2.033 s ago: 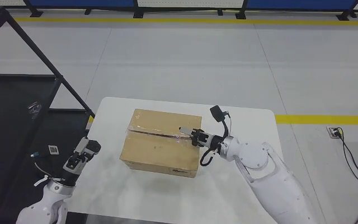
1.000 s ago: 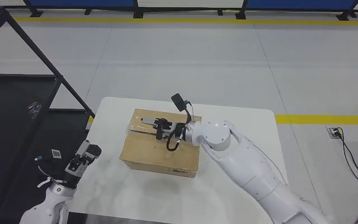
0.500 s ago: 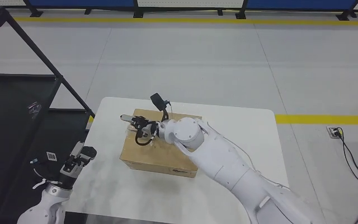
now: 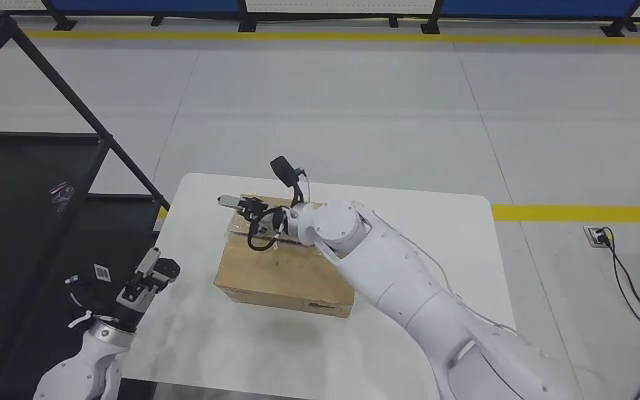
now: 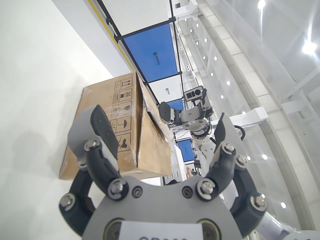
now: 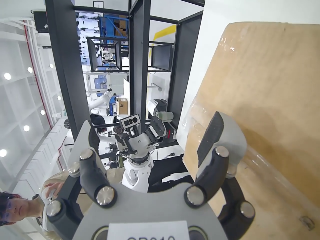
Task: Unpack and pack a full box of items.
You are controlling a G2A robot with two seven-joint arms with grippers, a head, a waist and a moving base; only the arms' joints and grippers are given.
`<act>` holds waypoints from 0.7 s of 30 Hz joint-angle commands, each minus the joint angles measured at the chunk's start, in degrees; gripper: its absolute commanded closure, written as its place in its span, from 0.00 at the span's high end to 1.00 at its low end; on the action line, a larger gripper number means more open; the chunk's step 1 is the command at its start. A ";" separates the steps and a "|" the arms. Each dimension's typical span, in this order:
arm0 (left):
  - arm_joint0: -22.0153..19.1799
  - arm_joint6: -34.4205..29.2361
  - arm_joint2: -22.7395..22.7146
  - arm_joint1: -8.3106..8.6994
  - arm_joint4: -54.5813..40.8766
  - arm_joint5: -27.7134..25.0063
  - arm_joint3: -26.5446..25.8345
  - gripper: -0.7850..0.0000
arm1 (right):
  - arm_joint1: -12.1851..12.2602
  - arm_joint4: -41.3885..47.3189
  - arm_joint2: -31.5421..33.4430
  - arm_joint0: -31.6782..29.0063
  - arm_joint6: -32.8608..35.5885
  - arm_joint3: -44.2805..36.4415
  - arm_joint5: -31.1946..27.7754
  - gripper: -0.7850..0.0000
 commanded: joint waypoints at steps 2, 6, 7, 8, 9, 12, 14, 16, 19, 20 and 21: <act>-0.05 0.03 0.12 0.04 0.00 -0.21 0.02 1.00 | 1.42 -2.45 1.56 -0.84 0.21 -1.98 -0.33 1.00; 0.09 0.13 0.19 0.07 -0.40 -0.42 0.05 1.00 | 4.23 -6.27 4.53 -3.59 0.65 -6.71 0.60 1.00; 0.14 0.14 0.20 0.08 -0.42 -0.44 0.03 1.00 | 5.06 -7.37 5.53 -4.50 0.45 -8.37 1.13 1.00; 0.19 0.16 0.22 0.09 -0.43 -0.47 0.01 1.00 | 5.94 -8.82 6.47 -5.52 0.35 -10.16 1.98 1.00; 0.26 0.23 0.26 0.10 -0.48 -0.49 -0.03 1.00 | 6.86 -10.24 7.50 -6.59 0.58 -12.24 3.05 1.00; 0.42 0.62 0.52 0.08 -0.45 -0.49 -0.36 1.00 | 9.79 -14.37 11.53 -10.71 1.20 -19.50 6.36 1.00; 0.49 0.88 0.82 0.06 -0.24 -0.42 -0.59 1.00 | 11.77 -17.42 14.60 -14.07 1.87 -24.98 9.16 1.00; 0.55 1.18 1.12 0.04 0.01 -0.33 -0.89 1.00 | 13.60 -20.16 17.86 -17.65 3.11 -30.43 12.02 1.00; 0.61 1.62 1.48 0.02 0.33 -0.20 -1.26 1.00 | 15.89 -23.59 22.47 -22.92 5.59 -37.44 15.33 1.00; 0.62 1.70 1.59 0.02 0.48 -0.17 -1.37 1.00 | 16.50 -24.36 23.85 -24.46 6.51 -39.29 16.14 1.00; 0.62 1.84 1.71 0.01 0.56 -0.13 -1.45 1.00 | 17.03 -24.81 25.16 -25.85 7.55 -40.81 16.84 1.00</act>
